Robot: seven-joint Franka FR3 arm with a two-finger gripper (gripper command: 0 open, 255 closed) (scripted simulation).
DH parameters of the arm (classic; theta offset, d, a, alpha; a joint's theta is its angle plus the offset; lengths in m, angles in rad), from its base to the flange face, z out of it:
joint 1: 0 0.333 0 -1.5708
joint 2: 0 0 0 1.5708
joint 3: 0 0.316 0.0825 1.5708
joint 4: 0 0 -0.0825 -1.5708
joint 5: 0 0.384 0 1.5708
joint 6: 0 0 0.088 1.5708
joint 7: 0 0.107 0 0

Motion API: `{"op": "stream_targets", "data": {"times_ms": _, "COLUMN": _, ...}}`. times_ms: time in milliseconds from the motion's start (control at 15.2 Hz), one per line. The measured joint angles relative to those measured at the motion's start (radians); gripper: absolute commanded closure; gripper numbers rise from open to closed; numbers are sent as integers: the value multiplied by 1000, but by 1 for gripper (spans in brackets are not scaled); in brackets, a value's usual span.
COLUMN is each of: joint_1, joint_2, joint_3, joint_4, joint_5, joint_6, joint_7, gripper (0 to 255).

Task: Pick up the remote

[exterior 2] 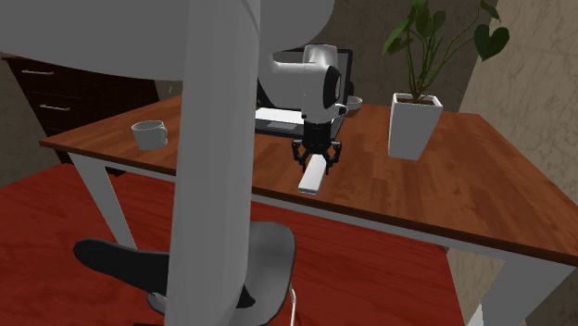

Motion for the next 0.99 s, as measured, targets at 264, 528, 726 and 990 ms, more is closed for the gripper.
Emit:
{"op": "stream_targets", "data": {"times_ms": 264, "joint_1": 1, "joint_2": -20, "joint_3": -2, "joint_4": 10, "joint_5": -4, "joint_6": -32, "joint_7": 1, "gripper": 255}}
{"op": "stream_targets", "data": {"times_ms": 528, "joint_1": 2, "joint_2": -48, "joint_3": -4, "joint_4": 26, "joint_5": -8, "joint_6": -76, "joint_7": 2, "gripper": 255}}
{"op": "stream_targets", "data": {"times_ms": 726, "joint_1": 3, "joint_2": -67, "joint_3": -6, "joint_4": 40, "joint_5": -10, "joint_6": -109, "joint_7": 3, "gripper": 255}}
{"op": "stream_targets", "data": {"times_ms": 990, "joint_1": 5, "joint_2": -94, "joint_3": -7, "joint_4": 55, "joint_5": -15, "joint_6": -151, "joint_7": 6, "gripper": 255}}
